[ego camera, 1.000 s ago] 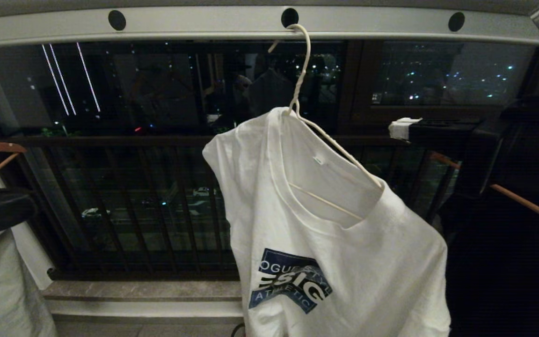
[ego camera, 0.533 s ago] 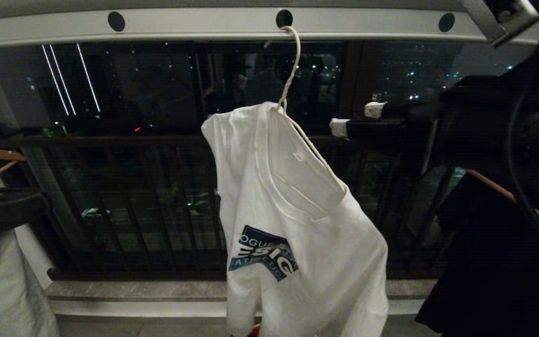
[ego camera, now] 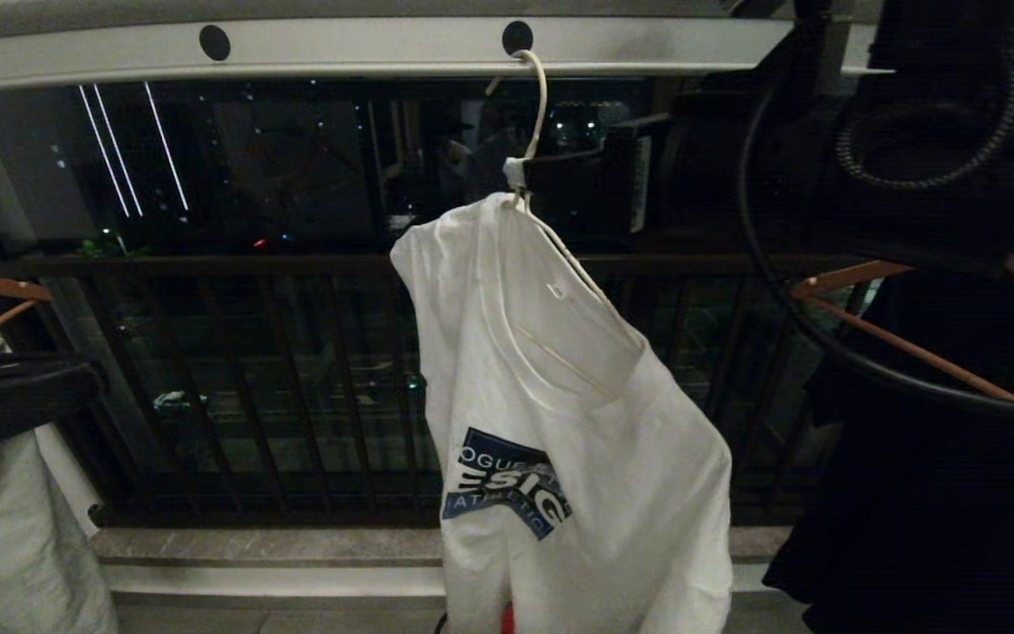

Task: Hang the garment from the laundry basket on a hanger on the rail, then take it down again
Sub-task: Take the clothes off the clothes rack

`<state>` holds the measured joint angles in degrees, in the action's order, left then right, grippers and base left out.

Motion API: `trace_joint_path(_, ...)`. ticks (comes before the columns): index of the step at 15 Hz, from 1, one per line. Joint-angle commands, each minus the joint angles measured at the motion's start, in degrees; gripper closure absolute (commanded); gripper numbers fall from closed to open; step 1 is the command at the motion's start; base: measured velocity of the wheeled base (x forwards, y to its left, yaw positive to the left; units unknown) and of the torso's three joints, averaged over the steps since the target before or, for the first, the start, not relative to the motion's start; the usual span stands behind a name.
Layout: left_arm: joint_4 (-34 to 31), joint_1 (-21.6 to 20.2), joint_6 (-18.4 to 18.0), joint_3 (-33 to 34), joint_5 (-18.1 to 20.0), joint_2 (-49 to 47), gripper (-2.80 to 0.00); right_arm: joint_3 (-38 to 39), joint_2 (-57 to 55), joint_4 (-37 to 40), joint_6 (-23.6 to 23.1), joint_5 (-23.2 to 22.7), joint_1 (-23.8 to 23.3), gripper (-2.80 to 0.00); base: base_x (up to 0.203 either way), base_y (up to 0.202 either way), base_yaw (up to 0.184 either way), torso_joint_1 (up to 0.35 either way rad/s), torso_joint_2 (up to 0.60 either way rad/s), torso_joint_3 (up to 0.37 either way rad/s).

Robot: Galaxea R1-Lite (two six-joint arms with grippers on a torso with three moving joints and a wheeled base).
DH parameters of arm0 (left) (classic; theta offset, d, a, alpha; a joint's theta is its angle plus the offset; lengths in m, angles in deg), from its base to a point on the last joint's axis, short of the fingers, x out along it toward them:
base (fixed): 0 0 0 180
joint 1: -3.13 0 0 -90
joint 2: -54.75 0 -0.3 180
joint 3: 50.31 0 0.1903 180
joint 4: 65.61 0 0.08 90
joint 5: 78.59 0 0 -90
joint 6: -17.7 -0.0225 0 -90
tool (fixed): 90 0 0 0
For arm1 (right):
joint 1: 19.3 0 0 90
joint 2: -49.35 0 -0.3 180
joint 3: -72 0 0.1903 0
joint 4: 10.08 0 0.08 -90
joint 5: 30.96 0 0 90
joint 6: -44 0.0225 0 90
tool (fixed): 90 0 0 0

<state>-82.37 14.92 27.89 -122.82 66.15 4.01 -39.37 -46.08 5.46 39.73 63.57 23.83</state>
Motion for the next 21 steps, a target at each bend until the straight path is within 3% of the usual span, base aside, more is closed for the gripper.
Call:
trace_joint_path(1,0.1,0.0,0.0,0.0,0.3,-0.2,0.0,-4.7,-5.7,0.9,0.0,0.3,0.7,-2.8,0.0,0.0,0.0,0.0,0.0,0.0)
trace_joint_path(6,0.2,0.0,0.0,0.1,0.3,-0.2,0.0,-12.3,-12.8,1.1,-0.7,1.6,0.2,-2.8,0.0,0.0,0.0,0.0,0.0,0.0)
trace_joint_path(7,0.2,0.0,0.0,0.1,0.3,-0.2,0.0,-13.8,-13.6,1.1,-1.0,1.8,-0.3,0.0,0.0,0.0,0.0,0.0,0.0,0.0)
trace_joint_path(16,0.2,0.7,0.2,0.1,0.7,-3.9,0.0,-15.9,-13.3,1.4,-1.4,2.0,-0.8,0.0,0.0,0.0,0.0,0.0,0.0,0.0)
trace_joint_path(19,0.3,6.6,0.7,0.8,0.3,-6.5,0.0,-15.8,-12.9,2.5,-1.4,2.0,-0.8,0.0,0.0,0.0,0.0,0.0,0.0,0.0)
trace_joint_path(21,0.7,9.8,0.6,1.2,-2.0,-10.8,0.0,-15.8,-12.7,3.9,-1.4,2.0,-0.4,0.0,0.0,0.0,0.0,0.0,0.0,0.0)
